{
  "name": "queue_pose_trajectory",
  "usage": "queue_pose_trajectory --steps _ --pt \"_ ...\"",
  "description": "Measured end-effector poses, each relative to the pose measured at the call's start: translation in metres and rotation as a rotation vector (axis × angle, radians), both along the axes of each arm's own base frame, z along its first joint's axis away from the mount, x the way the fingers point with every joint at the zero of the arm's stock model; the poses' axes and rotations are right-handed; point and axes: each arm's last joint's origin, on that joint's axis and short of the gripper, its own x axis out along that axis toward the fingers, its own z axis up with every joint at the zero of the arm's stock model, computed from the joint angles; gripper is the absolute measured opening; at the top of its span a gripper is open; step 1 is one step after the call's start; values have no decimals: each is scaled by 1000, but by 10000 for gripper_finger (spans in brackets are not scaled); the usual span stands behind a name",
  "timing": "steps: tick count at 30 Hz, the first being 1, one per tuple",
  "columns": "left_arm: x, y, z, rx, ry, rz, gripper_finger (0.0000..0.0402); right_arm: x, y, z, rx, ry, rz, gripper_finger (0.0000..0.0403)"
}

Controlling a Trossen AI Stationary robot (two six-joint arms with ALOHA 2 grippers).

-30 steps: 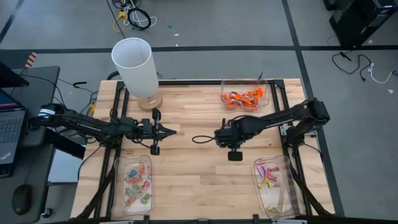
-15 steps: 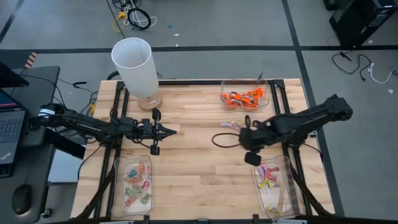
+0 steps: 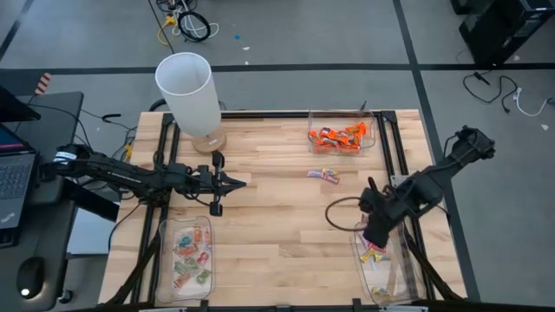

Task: Sort candy
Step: Put the red candy into the bottom right transparent bin

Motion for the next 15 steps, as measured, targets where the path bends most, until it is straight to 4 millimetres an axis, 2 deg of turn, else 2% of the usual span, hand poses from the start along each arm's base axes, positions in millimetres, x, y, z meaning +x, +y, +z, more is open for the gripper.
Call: queue_pose_trajectory --steps 8,15 --pt "0 0 0 -9 0 -1 5 -19 24 0 5 2 3 18" --pt "0 0 0 -23 0 -2 5 -35 38 -3 2 -19 -101 18"
